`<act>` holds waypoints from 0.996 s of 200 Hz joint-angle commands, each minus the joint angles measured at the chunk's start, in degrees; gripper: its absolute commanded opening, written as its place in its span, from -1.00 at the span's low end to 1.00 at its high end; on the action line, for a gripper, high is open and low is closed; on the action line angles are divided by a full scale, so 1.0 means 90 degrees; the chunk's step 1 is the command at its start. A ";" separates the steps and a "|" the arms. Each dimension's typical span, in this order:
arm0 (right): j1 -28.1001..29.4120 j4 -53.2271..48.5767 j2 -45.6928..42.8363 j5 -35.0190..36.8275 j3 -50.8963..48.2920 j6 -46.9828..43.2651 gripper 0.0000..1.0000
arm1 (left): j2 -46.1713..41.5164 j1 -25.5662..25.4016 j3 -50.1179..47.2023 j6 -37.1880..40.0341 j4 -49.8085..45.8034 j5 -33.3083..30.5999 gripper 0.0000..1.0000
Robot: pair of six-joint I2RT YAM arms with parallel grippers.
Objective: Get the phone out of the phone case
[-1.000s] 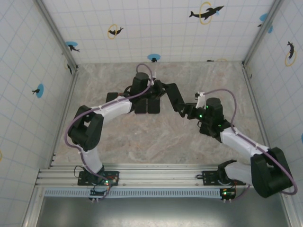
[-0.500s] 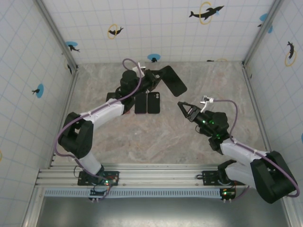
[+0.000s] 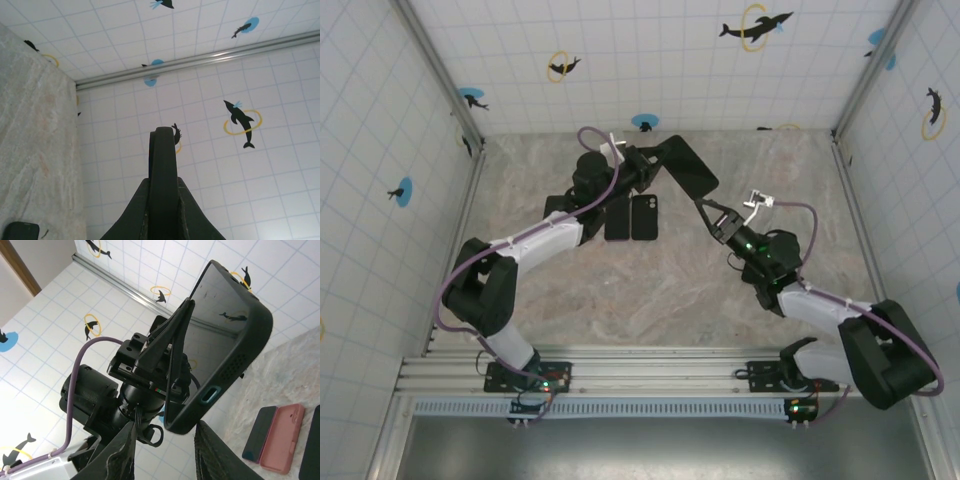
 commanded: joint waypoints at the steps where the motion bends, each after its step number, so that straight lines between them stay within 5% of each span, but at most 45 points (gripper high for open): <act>1: 0.0057 0.0455 0.0093 -0.0059 0.0291 0.0013 -0.38 | -0.0307 -0.0060 0.0047 -0.0218 0.0591 0.0060 -0.93; 116: -0.0010 0.0316 0.0214 -0.0215 0.0389 -0.0332 -0.61 | -0.0452 -0.0212 0.0033 -0.0808 0.0794 0.0148 -1.00; 199: -0.0410 -0.0821 0.0104 -0.0334 0.0293 -0.1310 -0.77 | -0.0716 -0.0265 -0.0042 -0.1122 0.0932 0.0402 -1.00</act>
